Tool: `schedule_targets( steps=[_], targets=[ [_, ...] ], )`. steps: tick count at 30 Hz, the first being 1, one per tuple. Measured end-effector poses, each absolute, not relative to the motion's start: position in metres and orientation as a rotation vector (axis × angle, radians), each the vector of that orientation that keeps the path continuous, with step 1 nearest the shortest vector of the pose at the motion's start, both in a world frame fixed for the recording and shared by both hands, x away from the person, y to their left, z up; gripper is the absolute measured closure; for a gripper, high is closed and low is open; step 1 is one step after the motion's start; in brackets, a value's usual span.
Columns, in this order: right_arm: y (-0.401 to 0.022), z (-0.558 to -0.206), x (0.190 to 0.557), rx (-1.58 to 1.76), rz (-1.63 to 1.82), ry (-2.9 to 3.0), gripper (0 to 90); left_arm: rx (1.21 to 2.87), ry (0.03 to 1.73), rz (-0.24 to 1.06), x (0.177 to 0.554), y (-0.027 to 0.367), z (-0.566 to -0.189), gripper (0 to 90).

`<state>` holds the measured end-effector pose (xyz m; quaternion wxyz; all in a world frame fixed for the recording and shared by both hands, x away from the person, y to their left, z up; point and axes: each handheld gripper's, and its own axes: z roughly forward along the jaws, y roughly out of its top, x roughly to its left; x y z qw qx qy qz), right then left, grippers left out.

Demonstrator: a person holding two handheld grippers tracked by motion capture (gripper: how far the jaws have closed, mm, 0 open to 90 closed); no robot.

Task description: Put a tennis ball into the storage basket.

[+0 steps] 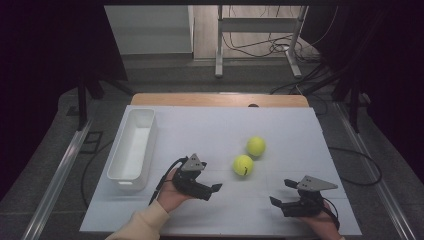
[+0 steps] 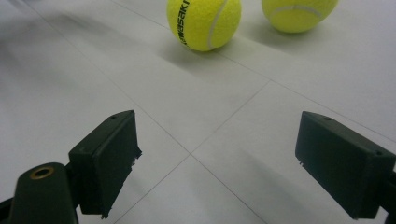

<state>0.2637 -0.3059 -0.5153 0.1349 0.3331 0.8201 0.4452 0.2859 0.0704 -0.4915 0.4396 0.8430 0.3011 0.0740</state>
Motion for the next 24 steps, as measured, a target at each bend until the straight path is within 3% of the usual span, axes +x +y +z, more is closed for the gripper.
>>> schedule_targets(
  steps=[24],
  targets=[
    [-0.305,-0.515,0.264,0.967,1.291,2.377,13.7,2.131,0.713,0.158,0.302,0.044,-0.495,9.3]
  ],
)
